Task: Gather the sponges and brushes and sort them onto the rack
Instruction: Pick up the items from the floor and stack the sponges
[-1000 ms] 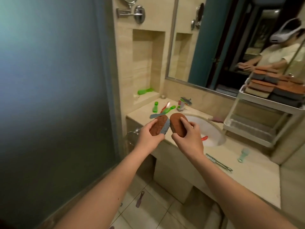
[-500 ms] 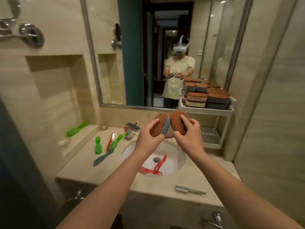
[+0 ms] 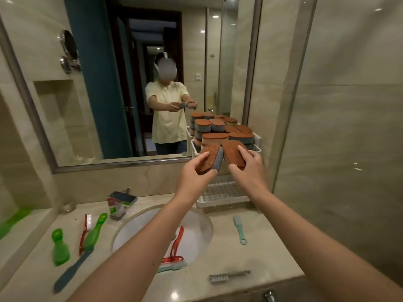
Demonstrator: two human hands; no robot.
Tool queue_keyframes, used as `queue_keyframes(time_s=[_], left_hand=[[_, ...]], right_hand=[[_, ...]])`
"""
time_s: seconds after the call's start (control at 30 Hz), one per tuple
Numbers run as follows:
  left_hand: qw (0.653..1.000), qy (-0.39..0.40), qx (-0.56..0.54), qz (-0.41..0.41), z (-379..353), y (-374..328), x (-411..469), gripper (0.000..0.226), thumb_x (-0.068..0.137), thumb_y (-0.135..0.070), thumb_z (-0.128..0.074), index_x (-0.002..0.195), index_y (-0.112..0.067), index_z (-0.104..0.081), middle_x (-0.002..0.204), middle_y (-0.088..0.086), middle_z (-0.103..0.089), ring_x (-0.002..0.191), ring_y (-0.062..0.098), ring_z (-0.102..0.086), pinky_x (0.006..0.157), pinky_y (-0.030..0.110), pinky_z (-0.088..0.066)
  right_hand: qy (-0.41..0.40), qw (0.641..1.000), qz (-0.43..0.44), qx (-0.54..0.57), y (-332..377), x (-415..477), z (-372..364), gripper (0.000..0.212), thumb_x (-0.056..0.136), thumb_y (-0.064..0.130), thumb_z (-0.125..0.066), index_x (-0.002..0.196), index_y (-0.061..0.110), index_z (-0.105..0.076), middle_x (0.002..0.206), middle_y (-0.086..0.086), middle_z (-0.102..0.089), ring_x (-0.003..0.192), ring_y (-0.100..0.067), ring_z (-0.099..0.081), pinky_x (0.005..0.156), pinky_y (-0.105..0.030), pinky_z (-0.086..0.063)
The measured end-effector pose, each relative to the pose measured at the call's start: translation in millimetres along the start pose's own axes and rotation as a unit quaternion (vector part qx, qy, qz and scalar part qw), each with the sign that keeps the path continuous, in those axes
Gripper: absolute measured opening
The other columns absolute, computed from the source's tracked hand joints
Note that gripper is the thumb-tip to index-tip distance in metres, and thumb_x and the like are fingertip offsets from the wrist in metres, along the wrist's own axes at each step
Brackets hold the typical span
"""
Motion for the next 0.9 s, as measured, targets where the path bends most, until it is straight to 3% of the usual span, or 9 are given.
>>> queue_keyframes(time_s=[0.17, 0.37, 0.5, 0.77, 0.9], left_hand=[[1.000, 0.011, -0.006, -0.011, -9, 3, 29, 0.055, 0.082, -0.024, -0.071, 0.134, -0.027, -0.054, 0.132, -0.007, -0.057, 0.113, 0.004, -0.055, 0.090, 0.019, -0.045], [1.000, -0.003, 0.021, -0.023, -23, 2, 72, 0.048, 0.079, -0.030, -0.074, 0.124, -0.031, -0.060, 0.126, -0.008, -0.059, 0.112, 0.006, -0.056, 0.097, 0.028, -0.048], [0.998, -0.011, 0.046, -0.029, -40, 0, 114, 0.044, 0.073, -0.033, -0.079, 0.114, -0.031, -0.061, 0.123, -0.002, -0.057, 0.109, 0.010, -0.057, 0.097, 0.036, -0.050], [0.990, -0.030, 0.132, -0.032, -93, 0, 219, 0.041, 0.059, -0.056, -0.077, 0.086, -0.038, -0.052, 0.110, -0.005, -0.054, 0.094, 0.005, -0.053, 0.081, 0.034, -0.049], [0.979, -0.043, 0.195, -0.035, -117, 11, 269, 0.041, 0.057, -0.059, -0.075, 0.083, -0.040, -0.051, 0.102, -0.012, -0.051, 0.091, 0.003, -0.052, 0.069, 0.025, -0.044]], right_hand=[[-0.026, 1.000, -0.006, -0.013, -9, 25, -1, 0.067, 0.083, 0.041, -0.053, 0.147, 0.032, -0.037, 0.147, 0.003, -0.031, 0.122, -0.012, -0.040, 0.088, -0.029, -0.041], [-0.047, 0.999, 0.010, -0.016, -18, 67, 1, 0.065, 0.087, 0.037, -0.056, 0.148, 0.026, -0.038, 0.149, -0.001, -0.033, 0.133, -0.019, -0.037, 0.096, -0.027, -0.034], [-0.045, 0.999, 0.021, -0.002, -26, 109, 3, 0.064, 0.087, 0.035, -0.057, 0.148, 0.027, -0.038, 0.149, -0.001, -0.033, 0.133, -0.019, -0.038, 0.105, -0.034, -0.040], [-0.039, 0.998, 0.036, 0.033, -59, 221, 9, 0.059, 0.089, 0.030, -0.062, 0.145, 0.028, -0.044, 0.149, -0.002, -0.035, 0.131, -0.018, -0.041, 0.098, -0.023, -0.034], [-0.011, 0.999, 0.028, 0.027, -85, 275, 0, 0.057, 0.091, 0.033, -0.060, 0.145, 0.029, -0.043, 0.150, -0.002, -0.033, 0.132, -0.020, -0.041, 0.100, -0.028, -0.038]])
Point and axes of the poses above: each hand's wrist, its own x-axis towards the middle knuckle, its own z-axis out of the back of the hand, y = z × x, the point moved 5 cm from there along x, towards the middle knuckle
